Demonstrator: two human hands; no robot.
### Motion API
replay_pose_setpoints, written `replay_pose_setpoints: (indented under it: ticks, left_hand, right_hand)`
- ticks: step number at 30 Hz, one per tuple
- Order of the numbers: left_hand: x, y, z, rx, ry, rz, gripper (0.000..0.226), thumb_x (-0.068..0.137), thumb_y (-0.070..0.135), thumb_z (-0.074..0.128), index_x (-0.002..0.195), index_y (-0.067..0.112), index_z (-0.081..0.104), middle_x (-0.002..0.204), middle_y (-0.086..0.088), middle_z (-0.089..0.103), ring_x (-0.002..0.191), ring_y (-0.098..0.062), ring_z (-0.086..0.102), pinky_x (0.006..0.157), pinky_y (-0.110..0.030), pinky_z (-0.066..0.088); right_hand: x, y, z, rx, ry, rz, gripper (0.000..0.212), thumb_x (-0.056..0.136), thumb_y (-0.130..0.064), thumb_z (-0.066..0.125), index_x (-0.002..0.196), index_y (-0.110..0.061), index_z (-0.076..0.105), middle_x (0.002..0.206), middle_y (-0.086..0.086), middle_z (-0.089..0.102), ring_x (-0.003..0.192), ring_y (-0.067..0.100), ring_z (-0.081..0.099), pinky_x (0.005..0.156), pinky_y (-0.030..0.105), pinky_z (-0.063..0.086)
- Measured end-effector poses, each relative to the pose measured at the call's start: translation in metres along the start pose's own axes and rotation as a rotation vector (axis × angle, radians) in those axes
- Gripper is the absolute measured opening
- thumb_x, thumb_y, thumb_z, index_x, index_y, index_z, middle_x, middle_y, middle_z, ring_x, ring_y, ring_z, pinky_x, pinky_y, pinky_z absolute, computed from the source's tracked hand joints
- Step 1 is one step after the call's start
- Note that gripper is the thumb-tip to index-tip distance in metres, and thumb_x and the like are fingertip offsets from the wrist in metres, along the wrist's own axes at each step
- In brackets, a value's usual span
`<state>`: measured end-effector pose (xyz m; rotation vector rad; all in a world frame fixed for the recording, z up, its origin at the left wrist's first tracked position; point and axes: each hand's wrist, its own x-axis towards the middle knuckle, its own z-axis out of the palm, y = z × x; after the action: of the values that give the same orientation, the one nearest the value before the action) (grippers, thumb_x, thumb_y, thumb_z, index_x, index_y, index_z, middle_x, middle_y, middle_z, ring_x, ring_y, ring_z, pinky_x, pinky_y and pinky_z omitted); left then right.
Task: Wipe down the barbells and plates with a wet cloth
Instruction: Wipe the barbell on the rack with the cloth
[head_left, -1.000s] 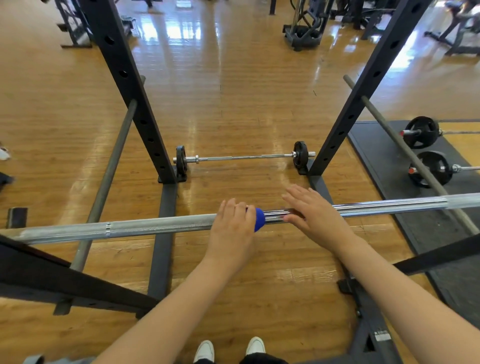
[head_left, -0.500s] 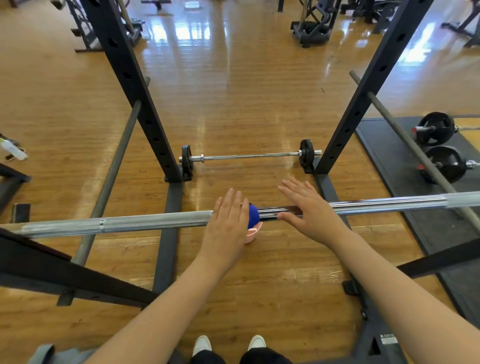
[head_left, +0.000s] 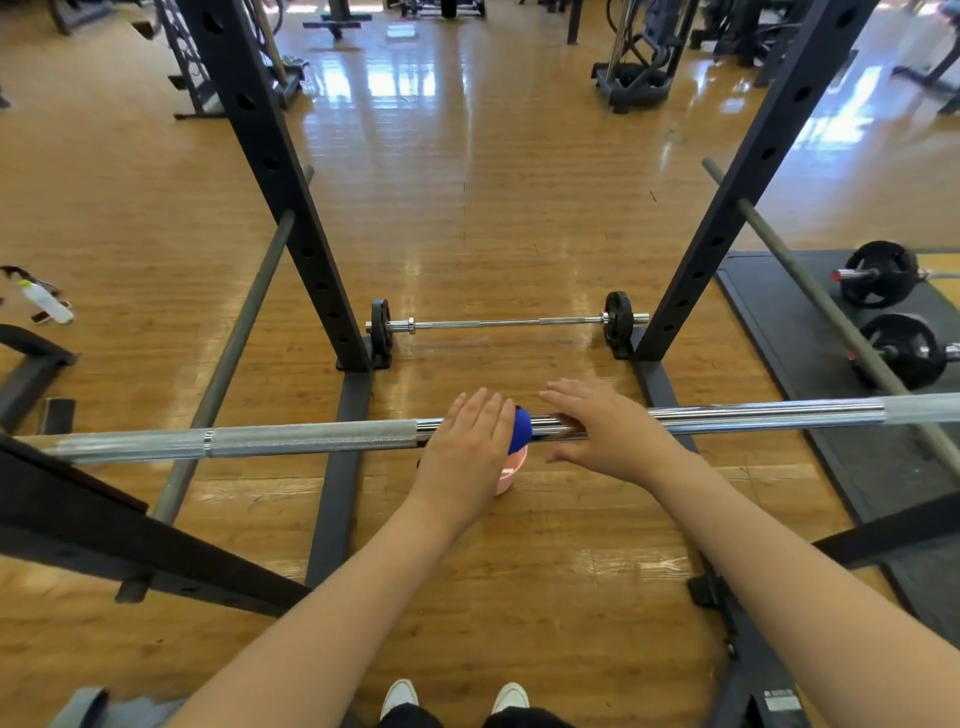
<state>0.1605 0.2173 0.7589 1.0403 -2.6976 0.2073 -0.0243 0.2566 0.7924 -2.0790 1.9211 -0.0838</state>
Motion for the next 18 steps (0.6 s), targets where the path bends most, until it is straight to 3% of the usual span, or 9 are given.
replay_pose_setpoints:
  ticks: [5,7,9,10,12,18]
  left_hand:
    - [-0.013,-0.018,0.005,0.04,-0.009,-0.073,0.071,0.054,0.003,0.086,0.12,0.001,0.061,0.119,-0.016,0.064,0.114,-0.033,0.059,0.101,-0.047,0.037]
    - [-0.013,-0.016,0.006,0.035,-0.006,-0.097,0.071,0.053,0.002,0.086,0.12,0.001,0.062,0.118,-0.017,0.064,0.114,-0.033,0.059,0.101,-0.047,0.036]
    - [-0.013,-0.013,0.007,0.027,-0.003,-0.117,0.069,0.054,0.0,0.085,0.119,0.0,0.062,0.118,-0.017,0.064,0.114,-0.034,0.059,0.102,-0.048,0.036]
    - [-0.013,-0.012,0.008,0.026,0.001,-0.119,0.068,0.055,0.0,0.085,0.119,0.0,0.062,0.118,-0.018,0.064,0.115,-0.035,0.058,0.101,-0.048,0.036]
    - [-0.013,-0.012,0.008,0.03,0.01,-0.115,0.067,0.056,-0.001,0.084,0.119,-0.001,0.062,0.119,-0.019,0.063,0.115,-0.035,0.058,0.101,-0.049,0.037]
    - [-0.01,-0.01,0.01,0.034,0.005,-0.141,0.065,0.056,0.002,0.085,0.117,-0.001,0.063,0.118,-0.019,0.064,0.114,-0.035,0.058,0.101,-0.049,0.035]
  right_hand:
    - [0.017,0.004,-0.006,-0.2,-0.092,-0.012,0.095,0.08,-0.046,0.069,0.152,-0.024,0.012,0.157,-0.006,0.018,0.144,0.013,0.014,0.118,0.036,0.011]
    - [0.023,0.006,0.002,-0.219,-0.103,0.004,0.077,0.083,-0.039,0.068,0.147,-0.022,0.028,0.146,-0.007,0.039,0.136,0.019,0.036,0.112,0.038,0.03]
    - [0.024,0.008,0.01,-0.256,-0.039,0.014,0.034,0.087,-0.03,0.06,0.119,-0.02,0.054,0.112,-0.004,0.063,0.104,0.021,0.06,0.083,0.035,0.051]
    - [0.023,0.008,0.011,-0.286,-0.018,0.022,0.021,0.088,-0.028,0.057,0.107,-0.019,0.056,0.098,-0.003,0.064,0.092,0.021,0.062,0.071,0.032,0.051]
    - [0.022,0.008,0.01,-0.332,-0.014,0.01,0.014,0.089,-0.026,0.054,0.1,-0.018,0.057,0.092,-0.001,0.063,0.083,0.02,0.061,0.062,0.029,0.043]
    - [0.02,0.01,0.018,-0.336,0.071,0.0,0.011,0.09,-0.024,0.053,0.097,-0.016,0.057,0.093,0.0,0.065,0.082,0.022,0.061,0.062,0.029,0.044]
